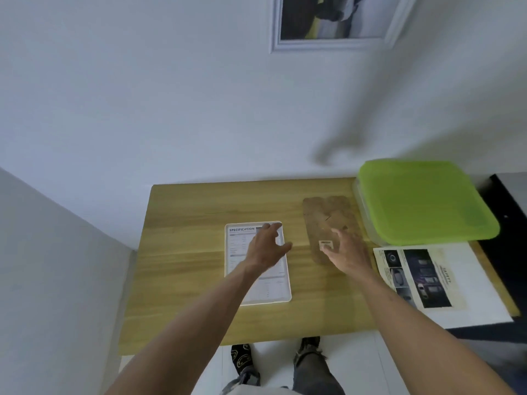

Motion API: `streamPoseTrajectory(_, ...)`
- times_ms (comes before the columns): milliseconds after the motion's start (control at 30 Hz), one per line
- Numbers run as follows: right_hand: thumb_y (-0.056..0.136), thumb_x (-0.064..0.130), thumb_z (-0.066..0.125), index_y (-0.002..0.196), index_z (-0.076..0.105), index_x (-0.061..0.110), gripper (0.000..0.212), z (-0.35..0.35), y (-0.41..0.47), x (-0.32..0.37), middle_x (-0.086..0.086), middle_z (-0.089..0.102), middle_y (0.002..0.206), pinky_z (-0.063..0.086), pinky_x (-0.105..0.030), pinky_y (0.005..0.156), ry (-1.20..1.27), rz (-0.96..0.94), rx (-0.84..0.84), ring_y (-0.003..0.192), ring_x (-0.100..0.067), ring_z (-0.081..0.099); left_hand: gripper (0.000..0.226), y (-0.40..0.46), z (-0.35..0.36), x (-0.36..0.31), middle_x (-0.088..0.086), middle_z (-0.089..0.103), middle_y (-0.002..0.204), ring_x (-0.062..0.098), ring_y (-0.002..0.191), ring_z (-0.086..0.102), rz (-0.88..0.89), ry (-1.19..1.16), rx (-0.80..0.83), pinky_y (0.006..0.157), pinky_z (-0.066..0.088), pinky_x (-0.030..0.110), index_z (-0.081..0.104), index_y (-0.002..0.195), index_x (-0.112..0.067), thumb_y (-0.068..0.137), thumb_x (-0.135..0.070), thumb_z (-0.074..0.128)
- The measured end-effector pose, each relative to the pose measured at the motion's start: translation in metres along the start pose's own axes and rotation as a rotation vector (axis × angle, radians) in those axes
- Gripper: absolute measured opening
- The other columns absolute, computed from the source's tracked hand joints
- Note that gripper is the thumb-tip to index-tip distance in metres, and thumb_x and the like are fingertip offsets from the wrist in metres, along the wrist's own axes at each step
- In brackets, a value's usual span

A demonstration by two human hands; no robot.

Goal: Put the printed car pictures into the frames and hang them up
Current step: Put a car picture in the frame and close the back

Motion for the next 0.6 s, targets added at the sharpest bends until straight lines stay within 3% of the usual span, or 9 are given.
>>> streamPoseTrajectory(133, 0.088, 0.048, 0.064, 0.148, 0.039, 0.029, 0.068, -0.021, 0.02, -0.032, -0.012, 0.043, 0.142, 0.048, -0.043, 0.1, 0.045, 0.074, 0.011, 0.128, -0.033, 0.05, 0.07, 0.025, 0.041, -0.038, 0.007, 0.048, 0.137, 0.025, 0.116, 0.058, -0.077, -0.095, 0.055, 0.098, 0.048, 0.042, 0.045, 0.142, -0.014, 0.081, -0.038, 0.071)
streamPoseTrajectory(300, 0.086, 0.051, 0.061, 0.146, 0.038, 0.033, 0.067, -0.018, 0.044, -0.054, -0.011, 0.048, 0.139, 0.05, -0.045, 0.098, 0.057, 0.086, 0.097, 0.126, -0.031, 0.052, 0.065, 0.044, 0.073, -0.056, 0.014, 0.04, 0.141, 0.031, 0.124, 0.05, -0.32, -0.146, 0.05, 0.096, 0.043, 0.034, 0.043, 0.138, -0.004, 0.084, -0.029, 0.068)
streamPoseTrajectory(400, 0.092, 0.04, 0.061, 0.149, 0.033, 0.025, 0.065, -0.014, 0.051, -0.055, -0.016, 0.043, 0.14, 0.046, -0.044, 0.101, -0.015, 0.094, 0.084, 0.129, -0.035, 0.044, 0.059, 0.049, 0.08, -0.059, 0.016, 0.046, 0.136, 0.032, 0.121, 0.052, -0.428, -0.174, 0.004, 0.094, 0.046, 0.036, 0.049, 0.131, -0.001, 0.08, -0.022, 0.07)
streamPoseTrajectory(500, 0.092, 0.036, 0.061, 0.143, 0.035, 0.017, 0.061, -0.012, 0.053, -0.053, -0.02, 0.042, 0.139, 0.046, -0.045, 0.102, -0.041, 0.106, 0.051, 0.128, -0.037, 0.043, 0.048, 0.051, 0.089, -0.057, 0.017, 0.06, 0.119, 0.033, 0.103, 0.061, -0.52, -0.337, -0.034, 0.082, 0.055, 0.041, 0.055, 0.116, -0.001, 0.072, -0.013, 0.072)
streamPoseTrajectory(600, 0.09, 0.036, 0.06, 0.141, 0.036, 0.014, 0.061, -0.015, 0.059, -0.053, -0.023, 0.045, 0.134, 0.048, -0.046, 0.098, 0.05, 0.124, 0.038, 0.122, -0.04, 0.047, 0.061, 0.049, 0.095, -0.052, 0.012, 0.062, 0.118, 0.03, 0.102, 0.062, -0.608, -0.545, -0.072, 0.079, 0.056, 0.04, 0.054, 0.123, -0.005, 0.065, -0.008, 0.071)
Point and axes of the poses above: each hand's wrist, its own y-axis towards the middle knuckle, its own z-axis out of the palm, x = y × z, the point moved 7 cm from there along y, towards the middle knuckle
